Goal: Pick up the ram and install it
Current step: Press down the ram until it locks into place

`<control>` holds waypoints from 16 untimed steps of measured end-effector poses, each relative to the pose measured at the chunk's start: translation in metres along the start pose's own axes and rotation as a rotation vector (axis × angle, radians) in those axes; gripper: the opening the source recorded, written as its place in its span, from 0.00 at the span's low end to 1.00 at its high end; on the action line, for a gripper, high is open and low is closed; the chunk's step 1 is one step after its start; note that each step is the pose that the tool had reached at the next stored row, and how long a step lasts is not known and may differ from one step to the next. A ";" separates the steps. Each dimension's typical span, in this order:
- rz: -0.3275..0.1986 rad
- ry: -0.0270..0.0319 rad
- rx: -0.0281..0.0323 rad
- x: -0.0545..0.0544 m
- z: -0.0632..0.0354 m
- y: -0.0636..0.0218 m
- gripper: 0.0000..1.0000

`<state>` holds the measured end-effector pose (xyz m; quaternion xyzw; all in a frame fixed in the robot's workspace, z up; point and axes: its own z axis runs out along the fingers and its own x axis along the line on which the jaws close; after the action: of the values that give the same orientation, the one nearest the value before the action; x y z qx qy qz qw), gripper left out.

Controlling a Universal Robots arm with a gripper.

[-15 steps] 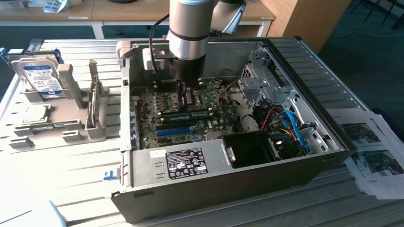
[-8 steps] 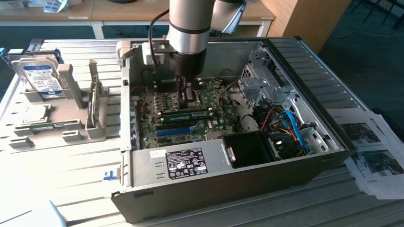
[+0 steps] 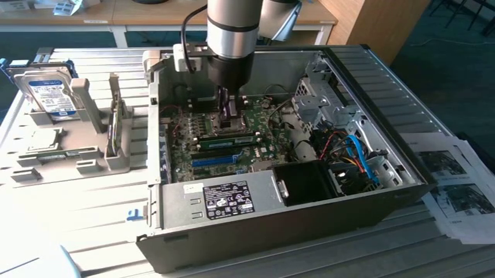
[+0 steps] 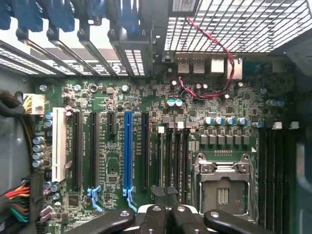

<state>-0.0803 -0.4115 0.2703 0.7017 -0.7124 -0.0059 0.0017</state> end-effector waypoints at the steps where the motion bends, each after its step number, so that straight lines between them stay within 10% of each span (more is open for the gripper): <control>1: 0.000 0.0001 0.0000 0.000 -0.0017 0.0000 0.10; 16: 0.000 0.0003 0.0000 0.000 -0.0284 0.0003 0.10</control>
<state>-0.0803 -0.4115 0.2987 0.7017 -0.7124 -0.0059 0.0018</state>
